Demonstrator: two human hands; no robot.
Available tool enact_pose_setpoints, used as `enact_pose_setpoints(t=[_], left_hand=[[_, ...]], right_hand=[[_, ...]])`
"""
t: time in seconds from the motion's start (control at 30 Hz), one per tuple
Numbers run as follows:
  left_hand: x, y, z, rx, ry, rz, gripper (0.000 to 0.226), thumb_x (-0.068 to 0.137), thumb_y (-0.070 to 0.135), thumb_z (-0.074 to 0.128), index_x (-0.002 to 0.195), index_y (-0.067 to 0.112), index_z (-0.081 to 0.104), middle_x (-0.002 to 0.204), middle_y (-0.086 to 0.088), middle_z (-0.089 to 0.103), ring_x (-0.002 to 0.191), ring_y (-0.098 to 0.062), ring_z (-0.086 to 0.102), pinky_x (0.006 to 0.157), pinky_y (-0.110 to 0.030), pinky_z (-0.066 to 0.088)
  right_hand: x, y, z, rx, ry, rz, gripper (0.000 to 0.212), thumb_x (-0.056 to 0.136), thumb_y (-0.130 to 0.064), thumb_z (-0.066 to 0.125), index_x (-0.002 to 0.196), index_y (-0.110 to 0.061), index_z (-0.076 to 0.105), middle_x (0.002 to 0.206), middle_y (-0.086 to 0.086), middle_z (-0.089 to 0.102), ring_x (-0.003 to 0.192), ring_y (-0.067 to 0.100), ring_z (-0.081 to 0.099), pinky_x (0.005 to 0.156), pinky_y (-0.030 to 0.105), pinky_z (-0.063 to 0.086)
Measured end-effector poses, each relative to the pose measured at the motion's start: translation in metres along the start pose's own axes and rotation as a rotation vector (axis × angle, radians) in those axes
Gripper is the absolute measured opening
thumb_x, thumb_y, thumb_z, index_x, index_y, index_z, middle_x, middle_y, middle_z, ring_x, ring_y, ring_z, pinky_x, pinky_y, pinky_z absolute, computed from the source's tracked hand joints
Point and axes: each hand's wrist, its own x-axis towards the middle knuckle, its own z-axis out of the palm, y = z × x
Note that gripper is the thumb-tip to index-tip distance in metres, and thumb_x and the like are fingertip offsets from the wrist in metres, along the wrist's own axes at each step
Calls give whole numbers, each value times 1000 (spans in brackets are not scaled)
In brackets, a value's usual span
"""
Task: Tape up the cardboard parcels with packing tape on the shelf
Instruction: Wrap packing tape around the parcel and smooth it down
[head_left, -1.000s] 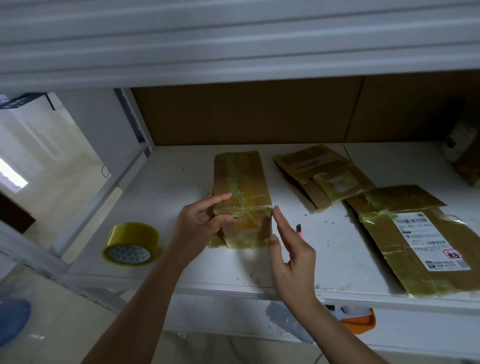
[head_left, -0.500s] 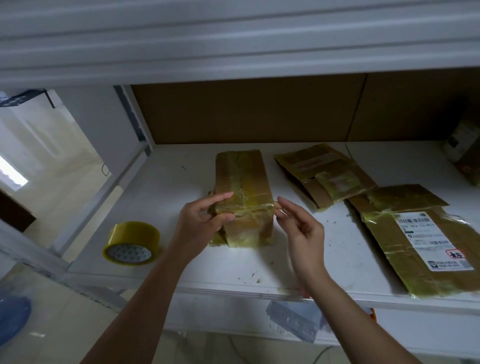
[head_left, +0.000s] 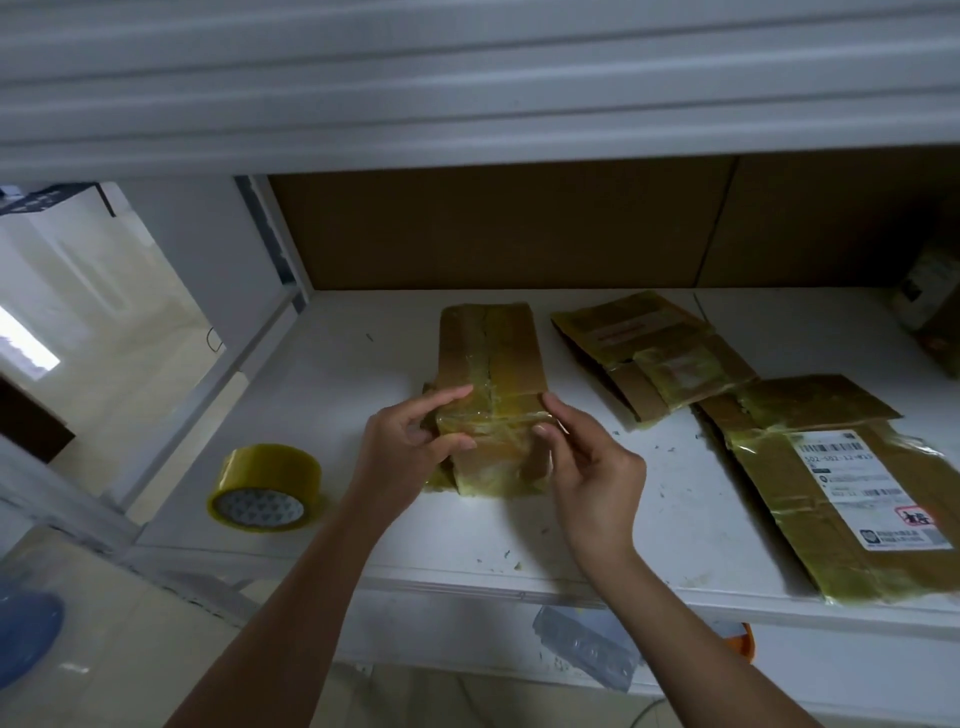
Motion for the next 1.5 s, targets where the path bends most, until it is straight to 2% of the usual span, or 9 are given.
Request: enact_pose_setpoints(t=[0.13, 0.27, 0.47, 0.63, 0.83, 1.0, 1.13, 1.3, 1.5], left_hand=[[3, 5, -7, 60, -44, 55, 40, 65, 49, 81, 104, 48, 71, 88, -7, 76, 83, -50, 66, 80, -55, 57], [17, 21, -20, 88, 161, 133, 29, 79, 32, 73, 107, 24, 71, 96, 11, 73, 90, -14, 72, 82, -30, 60], [48, 17, -28, 210, 65, -152, 87, 73, 56, 70, 149, 42, 30, 153, -1, 31, 139, -26, 36, 103, -35, 41], [45, 4, -26, -1, 44, -162, 87, 83, 37, 73, 154, 33, 22, 141, -1, 44, 125, -19, 49, 80, -19, 45], [31, 6, -33, 208, 209, -161, 96, 72, 63, 68, 152, 25, 30, 93, -13, 60, 85, -15, 59, 72, -23, 46], [21, -1, -25, 288, 106, -72, 84, 68, 75, 63, 143, 48, 36, 150, -2, 19, 140, -26, 26, 110, -37, 34], [5, -8, -17, 410, 12, 67, 61, 72, 90, 31, 127, 65, 36, 162, 15, -4, 149, -15, -5, 121, -53, 8], [-1, -7, -22, 258, -10, 179, 39, 87, 45, 59, 123, 55, 49, 134, 6, 41, 122, 10, 42, 108, -21, 40], [-3, -11, -18, 200, 47, 221, 44, 91, 18, 68, 121, 47, 55, 109, 5, 52, 102, -7, 59, 86, -16, 51]], right_hand=[[15, 12, -8, 6, -35, 10, 26, 87, -4, 70, 108, -21, 74, 92, -29, 67, 71, 4, 68, 66, 15, 54], [45, 17, -23, 114, -141, 120, 33, 88, 2, 66, 98, -29, 70, 86, -21, 70, 79, -1, 68, 72, 11, 50], [56, 17, -18, -123, -143, 138, 27, 90, -15, 69, 114, -27, 71, 108, -7, 71, 93, 9, 67, 77, 21, 55], [6, -7, -8, -5, -76, 134, 19, 98, -30, 55, 116, -25, 59, 93, -10, 65, 75, 4, 64, 58, 16, 50], [8, -17, 3, 71, -132, 192, 38, 100, -39, 42, 135, -26, 47, 115, -21, 59, 105, -6, 58, 80, 4, 43], [4, -17, 22, -51, -116, 116, 37, 90, -26, 49, 125, -16, 54, 124, -6, 43, 117, 13, 47, 98, 34, 47], [1, -15, 27, 87, -372, 80, 60, 89, -60, 51, 141, -31, 45, 138, -11, 46, 126, 7, 47, 105, 37, 46], [18, -9, 17, 60, -500, 44, 59, 85, -61, 61, 140, -50, 42, 155, -13, 25, 142, 3, 27, 112, 34, 38], [30, -5, -4, 223, -556, 105, 39, 91, -42, 60, 130, -42, 58, 155, -16, 32, 140, -5, 28, 108, 13, 35]])
